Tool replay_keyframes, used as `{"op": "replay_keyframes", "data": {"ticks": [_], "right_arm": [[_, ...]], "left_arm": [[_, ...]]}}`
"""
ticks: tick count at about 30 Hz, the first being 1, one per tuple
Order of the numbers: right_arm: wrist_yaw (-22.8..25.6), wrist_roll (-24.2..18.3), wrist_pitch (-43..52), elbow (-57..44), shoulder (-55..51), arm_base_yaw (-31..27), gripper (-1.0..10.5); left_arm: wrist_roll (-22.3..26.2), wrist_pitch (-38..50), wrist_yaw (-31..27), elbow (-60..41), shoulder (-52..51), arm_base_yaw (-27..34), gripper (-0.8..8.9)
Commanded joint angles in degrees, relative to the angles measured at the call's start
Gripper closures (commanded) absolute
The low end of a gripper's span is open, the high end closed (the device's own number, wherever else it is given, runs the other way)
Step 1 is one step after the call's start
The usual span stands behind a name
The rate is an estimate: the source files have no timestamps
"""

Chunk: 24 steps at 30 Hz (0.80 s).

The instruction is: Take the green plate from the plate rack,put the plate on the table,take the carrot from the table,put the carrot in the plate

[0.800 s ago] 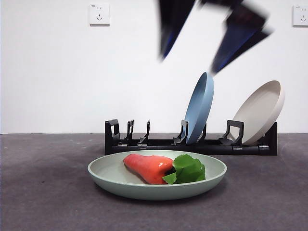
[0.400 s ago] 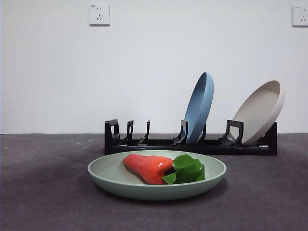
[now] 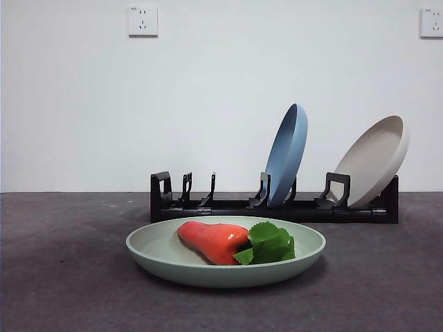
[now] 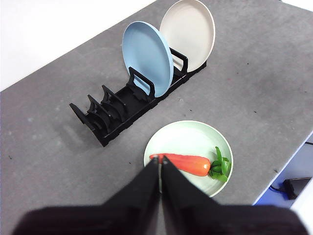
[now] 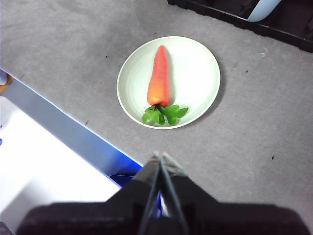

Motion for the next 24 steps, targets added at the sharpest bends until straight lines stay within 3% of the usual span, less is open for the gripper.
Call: {"op": "replay_keyframes", "data": {"ticks": [1,24], "right_arm": [[-0.07,0.57,0.31,-0.22,0.04,0.09,9.4],[-0.07,0.52,0.26,-0.22,-0.04,0.09,9.4]], "left_arm": [[-0.7,-0.09,-0.13,-0.15,-0.09,0.17,8.17],[0.92,0.07,-0.92,-0.15,-0.11,0.31,8.17]]}}
